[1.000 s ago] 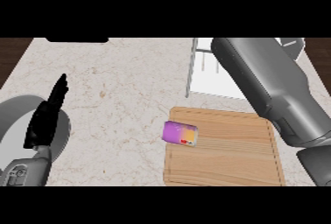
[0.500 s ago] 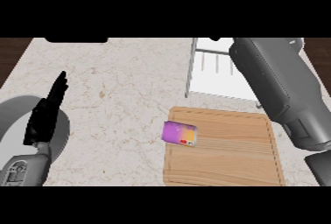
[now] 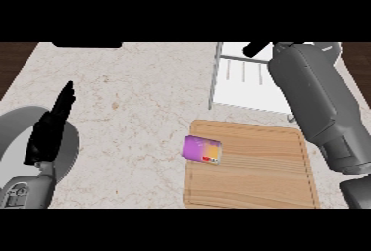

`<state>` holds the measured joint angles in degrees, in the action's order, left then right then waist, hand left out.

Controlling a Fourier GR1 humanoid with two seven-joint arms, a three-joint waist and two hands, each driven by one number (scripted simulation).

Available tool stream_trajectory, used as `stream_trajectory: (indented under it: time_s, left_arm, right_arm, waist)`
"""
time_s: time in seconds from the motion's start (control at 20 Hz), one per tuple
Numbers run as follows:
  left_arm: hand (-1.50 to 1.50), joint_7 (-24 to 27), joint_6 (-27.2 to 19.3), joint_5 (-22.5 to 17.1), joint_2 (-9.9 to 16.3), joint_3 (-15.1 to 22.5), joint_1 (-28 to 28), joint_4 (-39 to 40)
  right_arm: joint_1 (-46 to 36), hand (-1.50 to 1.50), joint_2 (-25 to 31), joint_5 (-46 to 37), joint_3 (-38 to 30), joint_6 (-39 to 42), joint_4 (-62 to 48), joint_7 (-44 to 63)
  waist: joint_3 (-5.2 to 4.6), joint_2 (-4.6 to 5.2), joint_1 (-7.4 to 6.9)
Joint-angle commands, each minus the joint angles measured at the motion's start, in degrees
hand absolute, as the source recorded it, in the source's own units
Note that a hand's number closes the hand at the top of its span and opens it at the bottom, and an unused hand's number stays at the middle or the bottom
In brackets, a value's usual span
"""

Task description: Pick the cupcake from the cutting board and place it in the tiered basket

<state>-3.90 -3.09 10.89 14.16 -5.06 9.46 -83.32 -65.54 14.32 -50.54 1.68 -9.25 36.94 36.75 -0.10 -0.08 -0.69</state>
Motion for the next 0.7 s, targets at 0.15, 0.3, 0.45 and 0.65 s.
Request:
stream_trajectory:
  time_s: [0.15, 0.3, 0.45, 0.65]
  left_arm:
    - [0.00, 0.6, -1.9, 1.8, -1.6, 0.5, 1.5, 1.6]
    - [0.00, -0.7, -0.9, 1.4, -0.8, 0.2, -0.9, -1.3]
    - [0.00, 0.2, -1.1, 1.6, -1.2, -0.1, -0.2, 0.8]
    - [0.00, 0.7, 0.4, 1.2, 0.1, -0.7, -1.5, -1.0]
  right_arm:
    - [5.8, -1.50, -2.4, 3.0, -4.3, -11.2, 3.3, -5.3]
    - [5.6, -1.50, 0.2, 3.5, -5.3, -11.3, 7.7, -5.7]
    - [7.3, -1.50, -0.8, 2.6, -4.3, -12.9, 14.7, -3.3]
    - [7.5, -1.50, 5.2, 2.6, -6.4, -7.7, 19.6, 1.5]
  waist:
    - [0.11, 0.23, 0.49]
    - [0.12, 0.02, 0.55]
    - [0.09, -0.21, 1.32]
    - [0.09, -0.20, 1.20]
